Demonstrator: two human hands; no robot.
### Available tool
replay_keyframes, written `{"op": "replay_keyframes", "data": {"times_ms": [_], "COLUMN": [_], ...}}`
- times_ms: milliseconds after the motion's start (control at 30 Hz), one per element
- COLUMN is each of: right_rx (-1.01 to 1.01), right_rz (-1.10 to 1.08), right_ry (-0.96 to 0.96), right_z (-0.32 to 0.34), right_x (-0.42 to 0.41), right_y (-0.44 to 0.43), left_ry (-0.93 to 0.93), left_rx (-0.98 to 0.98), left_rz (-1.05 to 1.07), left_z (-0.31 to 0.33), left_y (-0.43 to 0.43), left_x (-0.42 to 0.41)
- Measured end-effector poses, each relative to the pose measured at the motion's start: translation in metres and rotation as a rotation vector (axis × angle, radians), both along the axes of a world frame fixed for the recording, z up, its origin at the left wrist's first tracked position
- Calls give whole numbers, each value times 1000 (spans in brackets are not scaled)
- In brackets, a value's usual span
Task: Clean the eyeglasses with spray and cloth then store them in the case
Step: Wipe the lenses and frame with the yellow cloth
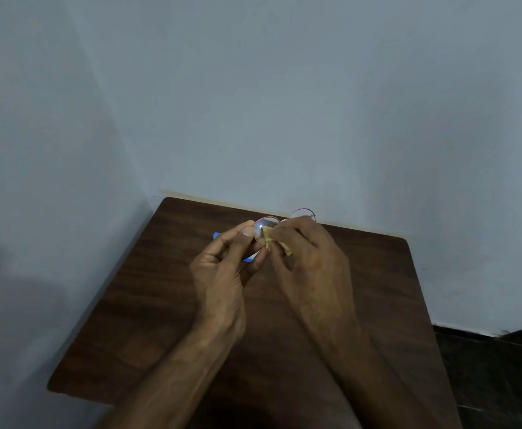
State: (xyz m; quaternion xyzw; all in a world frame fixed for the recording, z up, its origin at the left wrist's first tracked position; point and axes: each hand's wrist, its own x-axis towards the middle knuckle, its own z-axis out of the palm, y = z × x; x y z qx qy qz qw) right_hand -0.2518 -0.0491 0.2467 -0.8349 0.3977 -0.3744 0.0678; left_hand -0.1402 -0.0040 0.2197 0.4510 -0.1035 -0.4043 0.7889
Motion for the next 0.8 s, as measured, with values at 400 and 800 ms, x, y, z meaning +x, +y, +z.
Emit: {"op": "replay_keyframes", "data": {"times_ms": [400, 800], "right_rx": [17, -104], "right_rz": [-79, -91], "right_ry": [23, 61], "right_z": [24, 23], "right_x": [44, 88], "right_y": [13, 21], "left_ry": [31, -26], "left_rx": [34, -7], "left_rz": [-76, -46], "left_z": [11, 13], "left_y": [14, 25], "left_x": [37, 91]}}
